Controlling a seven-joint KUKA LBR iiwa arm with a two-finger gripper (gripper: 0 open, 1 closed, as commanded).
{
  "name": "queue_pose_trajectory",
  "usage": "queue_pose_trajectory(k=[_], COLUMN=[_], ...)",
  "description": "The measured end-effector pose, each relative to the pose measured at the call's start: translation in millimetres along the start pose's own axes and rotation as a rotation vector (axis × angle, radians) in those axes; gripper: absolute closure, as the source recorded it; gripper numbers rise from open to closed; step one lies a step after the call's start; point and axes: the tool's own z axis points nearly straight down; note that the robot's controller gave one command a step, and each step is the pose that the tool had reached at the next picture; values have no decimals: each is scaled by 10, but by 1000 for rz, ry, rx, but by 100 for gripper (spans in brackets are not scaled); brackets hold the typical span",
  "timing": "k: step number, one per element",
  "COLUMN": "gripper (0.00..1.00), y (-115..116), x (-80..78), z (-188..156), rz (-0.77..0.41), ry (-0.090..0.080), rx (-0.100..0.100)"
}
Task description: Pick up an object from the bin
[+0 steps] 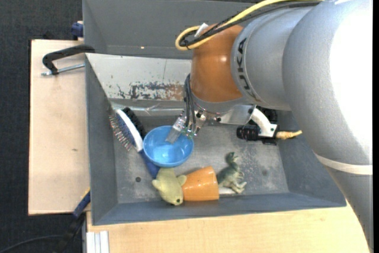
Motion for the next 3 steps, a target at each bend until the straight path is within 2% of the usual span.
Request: queue_pose_trajectory(k=[1,2,3], gripper=[100,100,100], y=[-14,-26,24], x=[35,-173,-378], z=[-89,387,-1189], rz=[41,69,48], ry=[-2,0,-12], rx=[-3,3,-11])
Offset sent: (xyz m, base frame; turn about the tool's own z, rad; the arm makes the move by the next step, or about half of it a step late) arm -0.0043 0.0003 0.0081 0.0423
